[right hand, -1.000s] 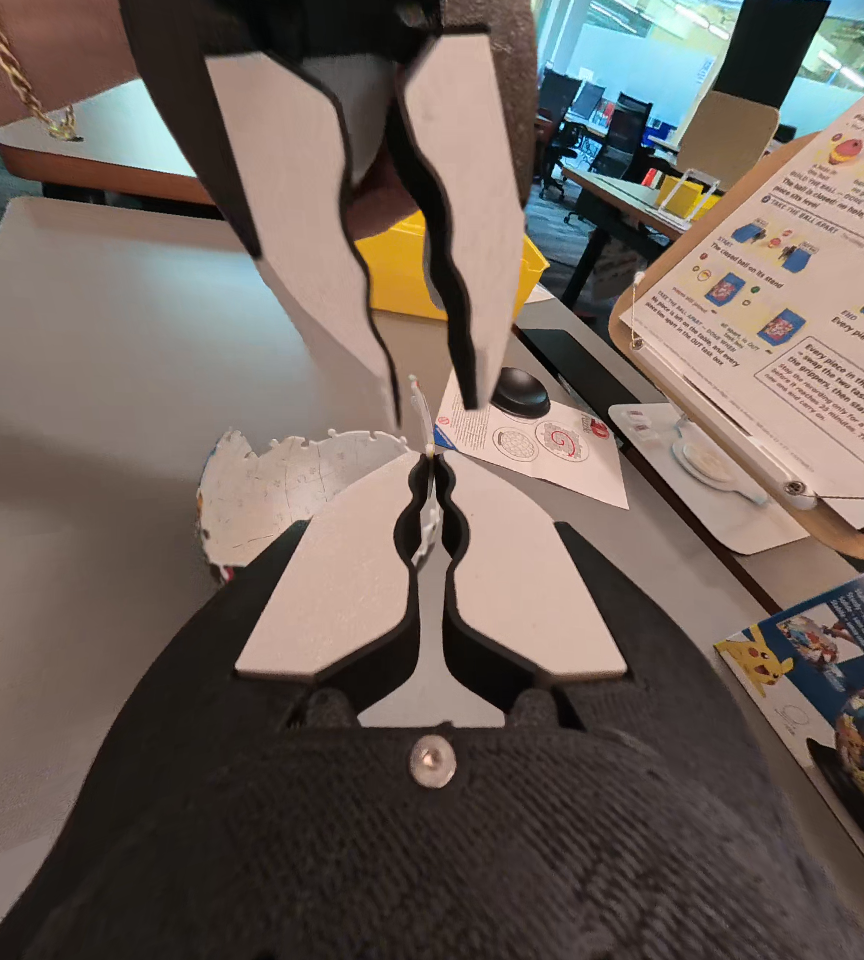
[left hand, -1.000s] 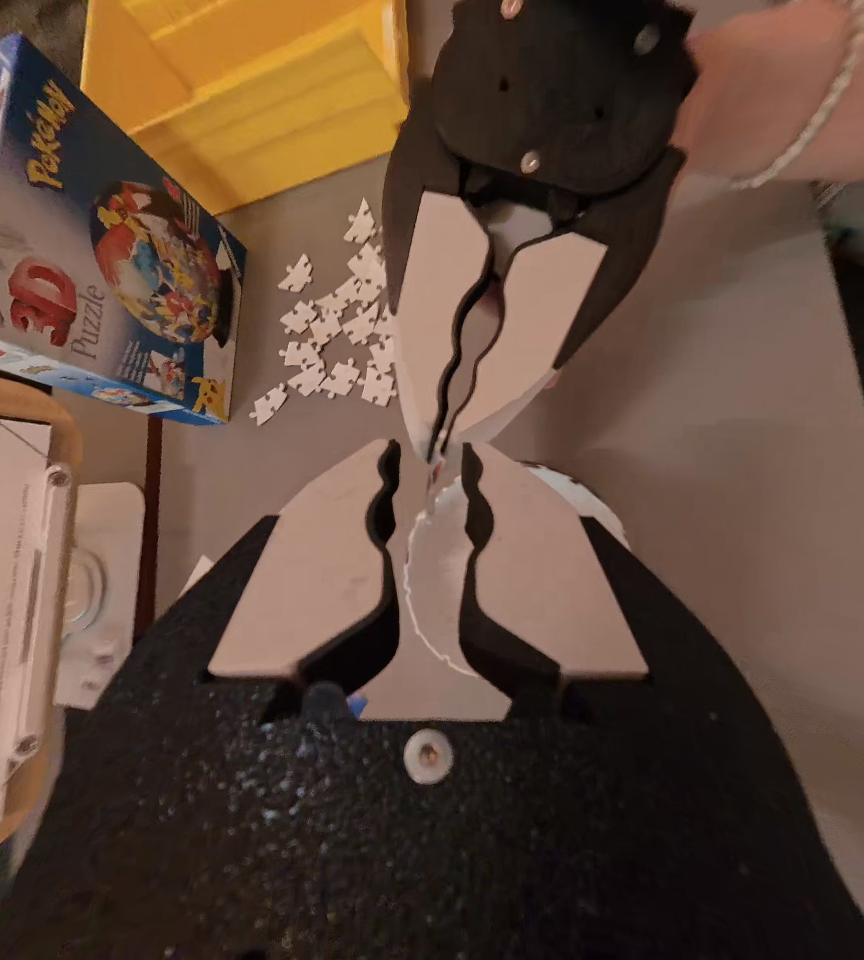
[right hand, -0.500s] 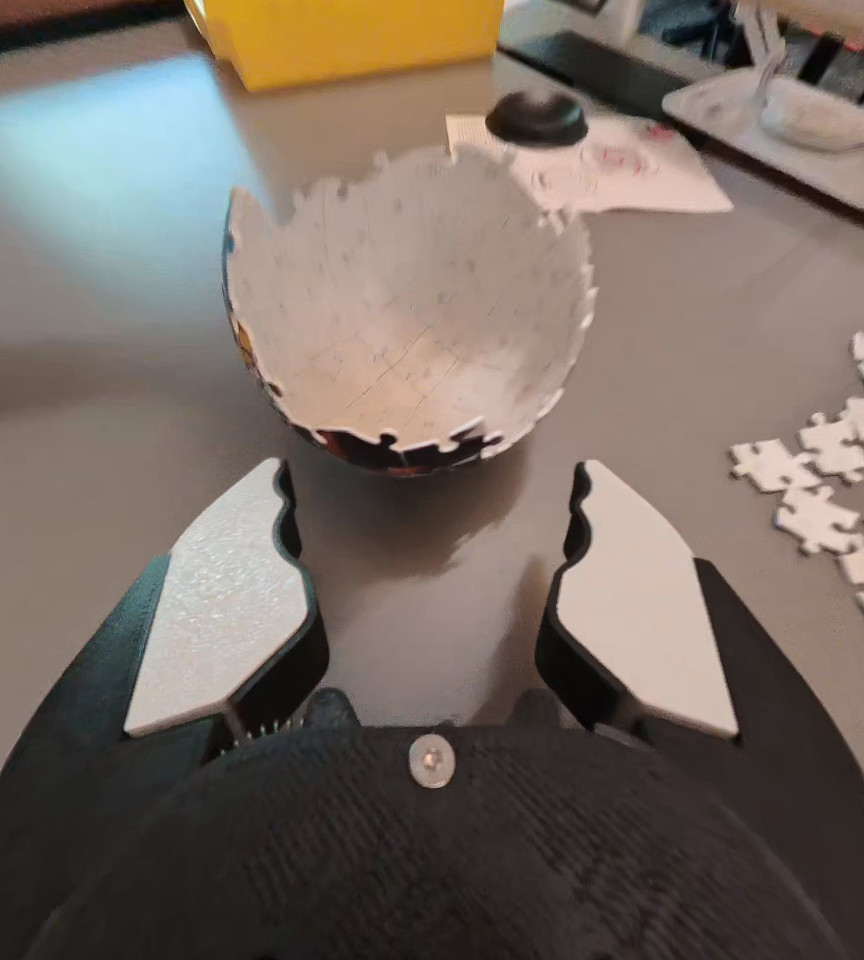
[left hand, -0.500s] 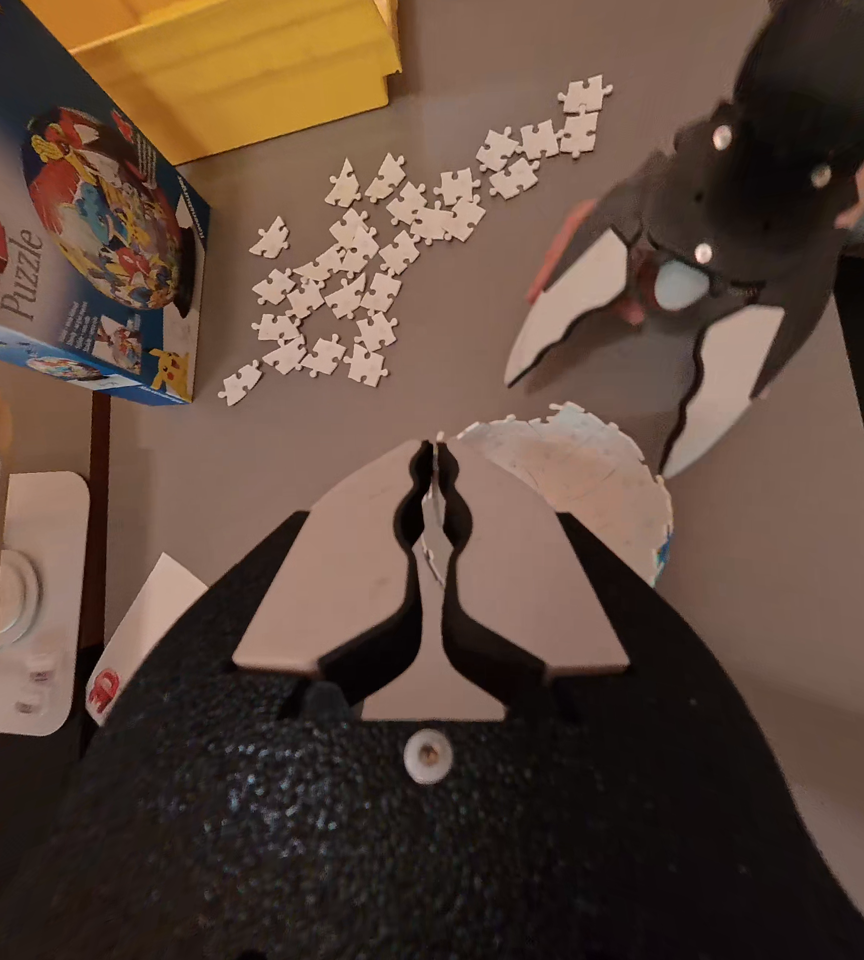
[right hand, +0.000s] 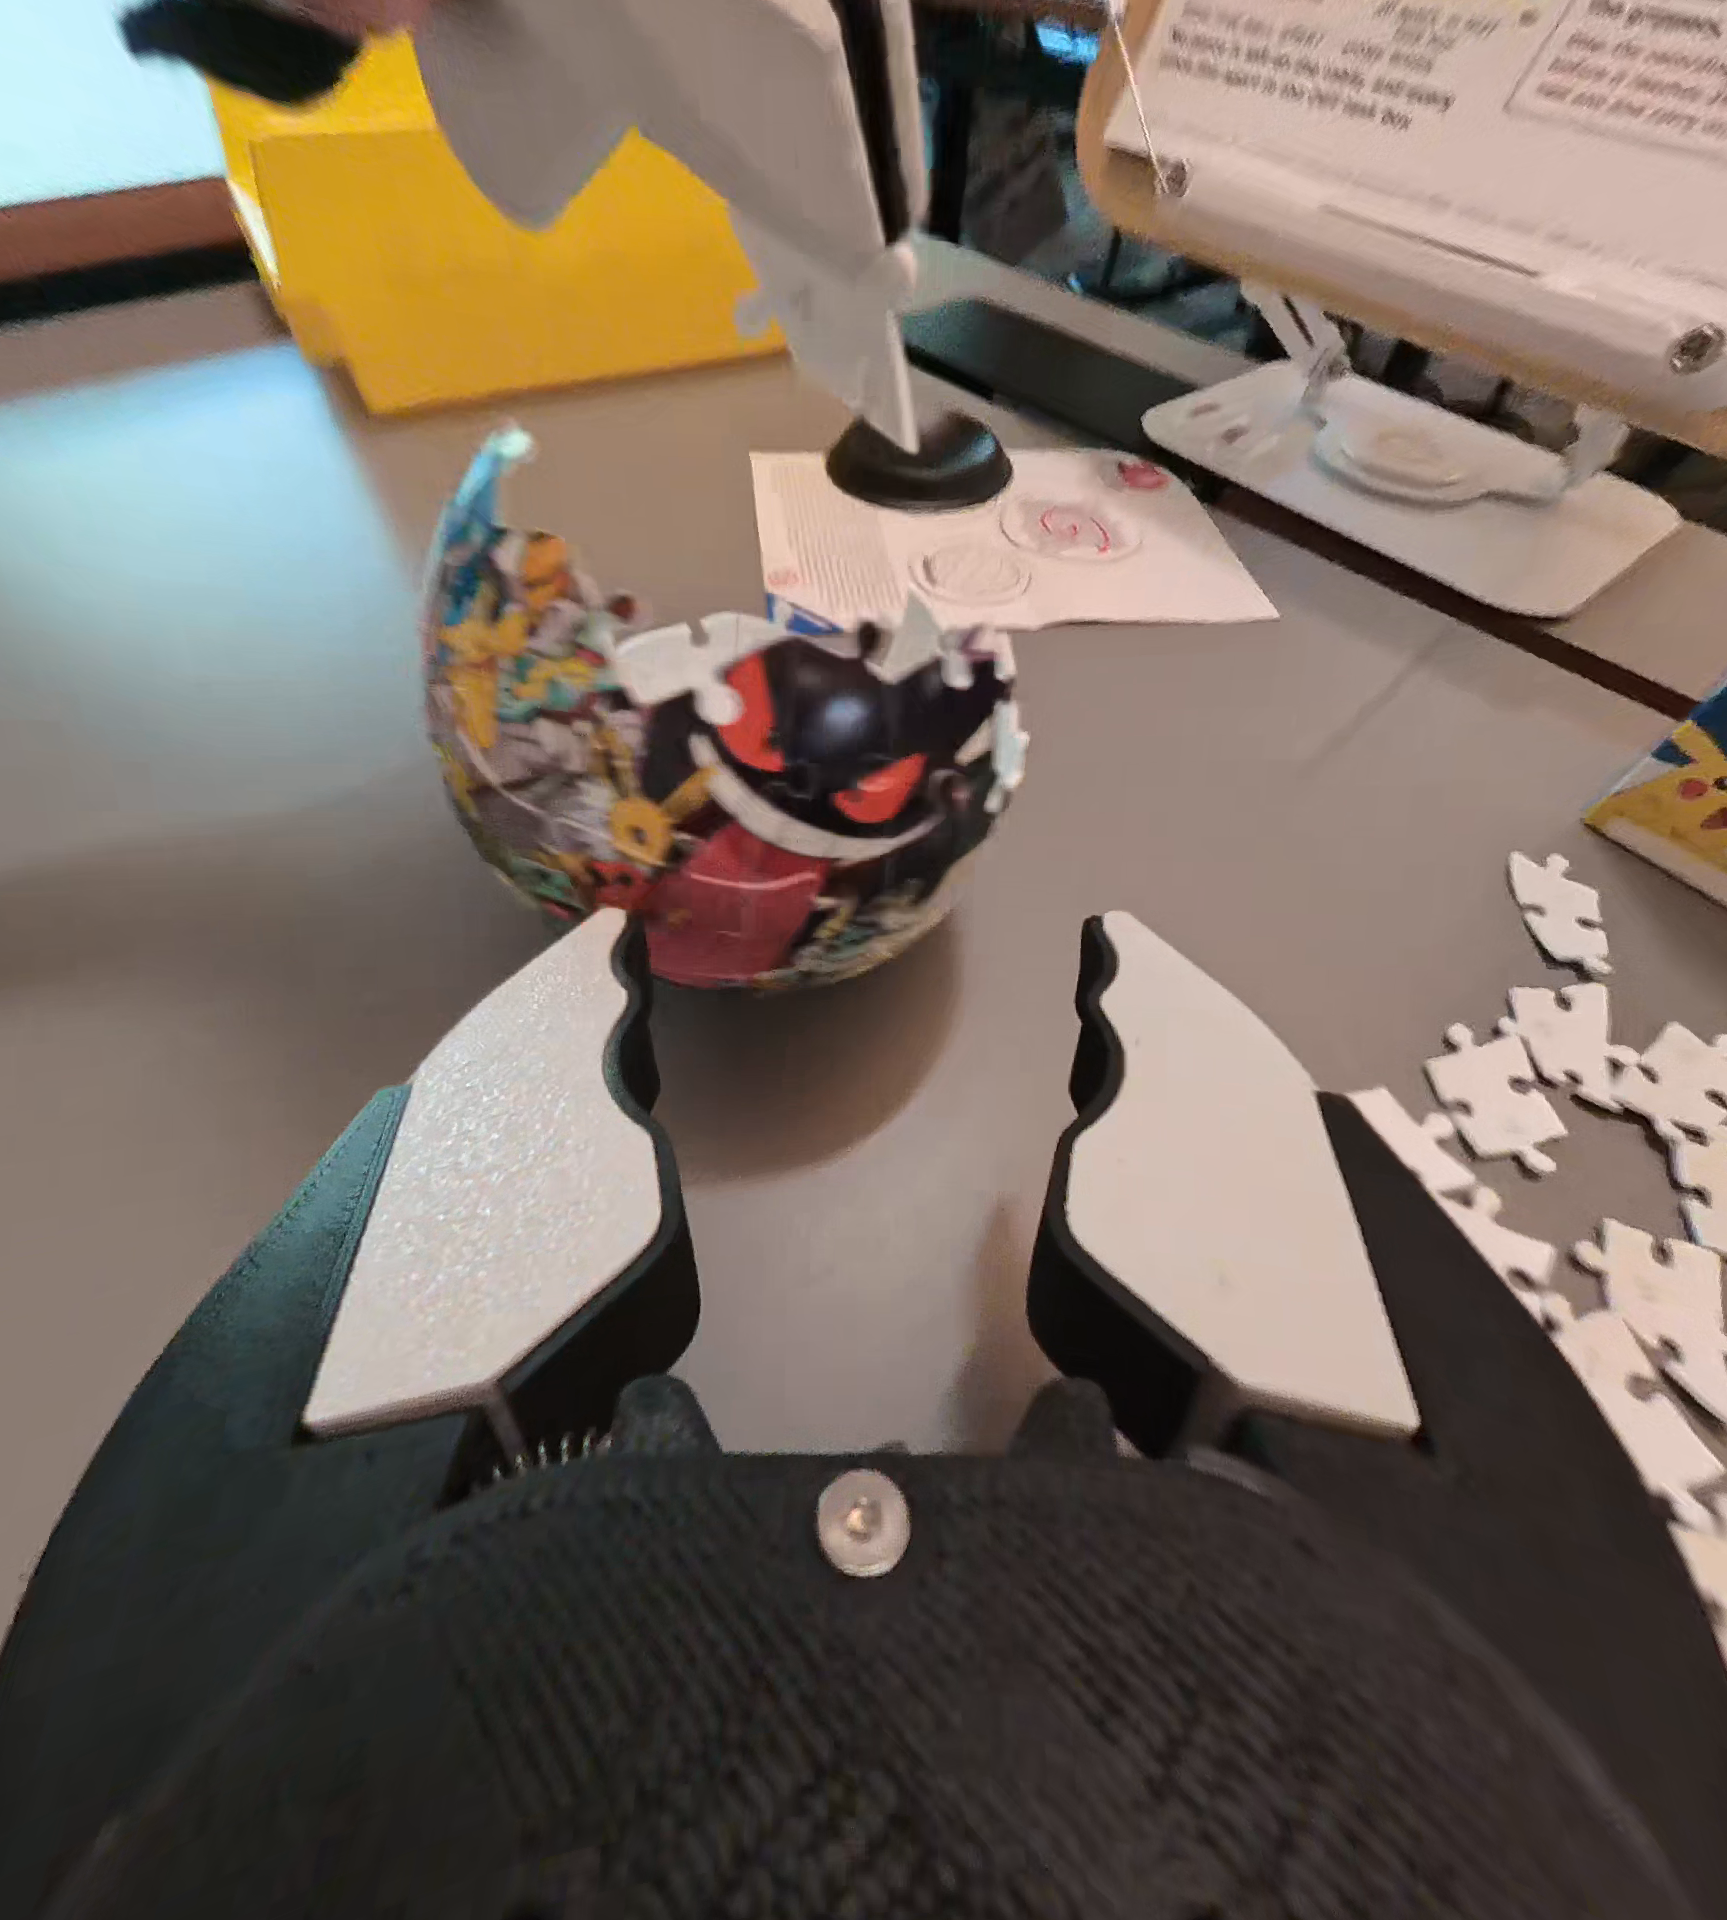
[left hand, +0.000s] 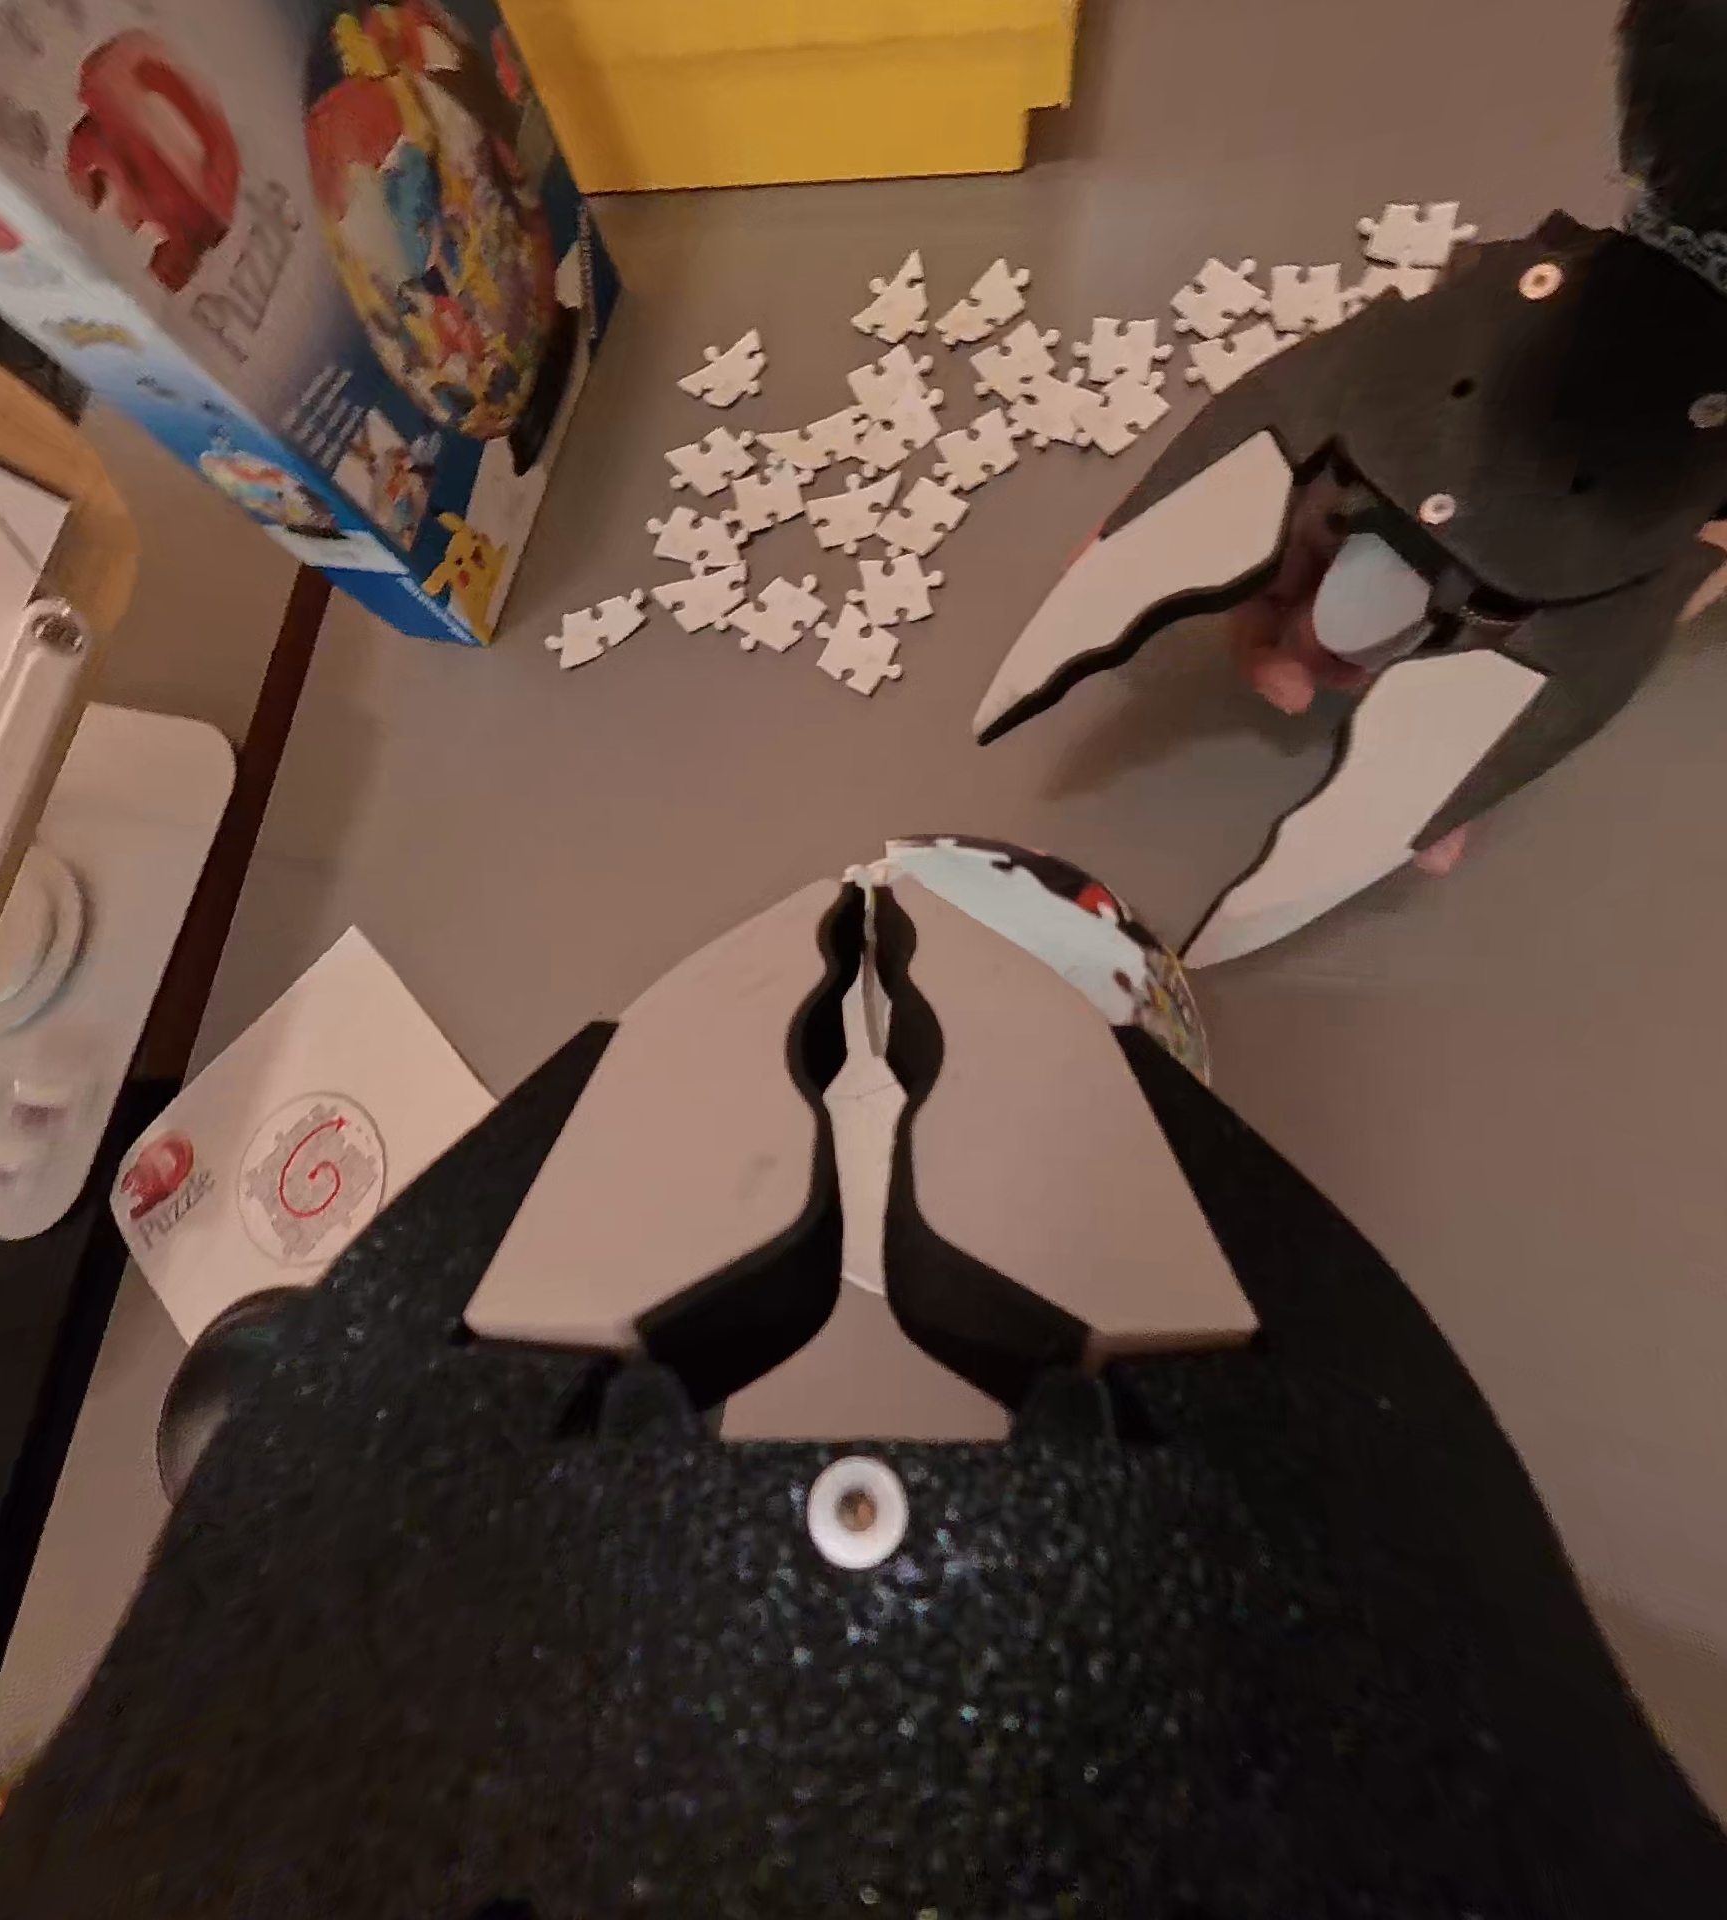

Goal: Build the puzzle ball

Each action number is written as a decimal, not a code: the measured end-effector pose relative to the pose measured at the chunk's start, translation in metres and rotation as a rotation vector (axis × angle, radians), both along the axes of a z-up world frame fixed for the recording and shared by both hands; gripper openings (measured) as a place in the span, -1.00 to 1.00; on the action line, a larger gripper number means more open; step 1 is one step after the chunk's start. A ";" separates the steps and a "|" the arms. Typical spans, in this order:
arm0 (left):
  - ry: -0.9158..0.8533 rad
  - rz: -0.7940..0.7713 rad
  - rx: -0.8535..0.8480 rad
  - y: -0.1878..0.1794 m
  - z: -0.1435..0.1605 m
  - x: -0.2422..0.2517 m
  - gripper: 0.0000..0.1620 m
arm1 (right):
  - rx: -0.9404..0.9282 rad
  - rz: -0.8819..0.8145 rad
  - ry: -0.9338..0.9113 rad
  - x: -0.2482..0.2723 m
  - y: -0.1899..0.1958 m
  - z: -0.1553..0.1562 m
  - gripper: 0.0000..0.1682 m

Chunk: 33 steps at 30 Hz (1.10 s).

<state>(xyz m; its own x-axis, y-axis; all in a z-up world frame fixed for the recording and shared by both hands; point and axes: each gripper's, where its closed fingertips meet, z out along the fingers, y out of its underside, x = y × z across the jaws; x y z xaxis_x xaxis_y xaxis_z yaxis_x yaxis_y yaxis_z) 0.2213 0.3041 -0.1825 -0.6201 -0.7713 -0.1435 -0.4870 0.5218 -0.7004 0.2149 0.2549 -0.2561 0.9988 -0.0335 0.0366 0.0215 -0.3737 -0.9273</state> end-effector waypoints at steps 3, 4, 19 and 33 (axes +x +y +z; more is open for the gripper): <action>0.005 0.087 -0.010 0.014 -0.004 0.004 -0.98 | 0.015 0.119 0.033 -0.019 0.005 -0.008 -0.03; 0.005 0.108 -0.012 0.018 -0.005 0.005 -0.98 | 0.000 0.137 0.012 -0.023 0.006 -0.013 0.15; 0.016 0.260 -0.251 0.047 -0.027 0.011 -0.98 | 0.010 0.365 -0.250 -0.027 0.043 -0.012 0.30; -0.043 0.288 -0.439 0.076 -0.053 0.021 -0.98 | 0.082 0.491 -0.255 -0.014 0.068 0.005 0.34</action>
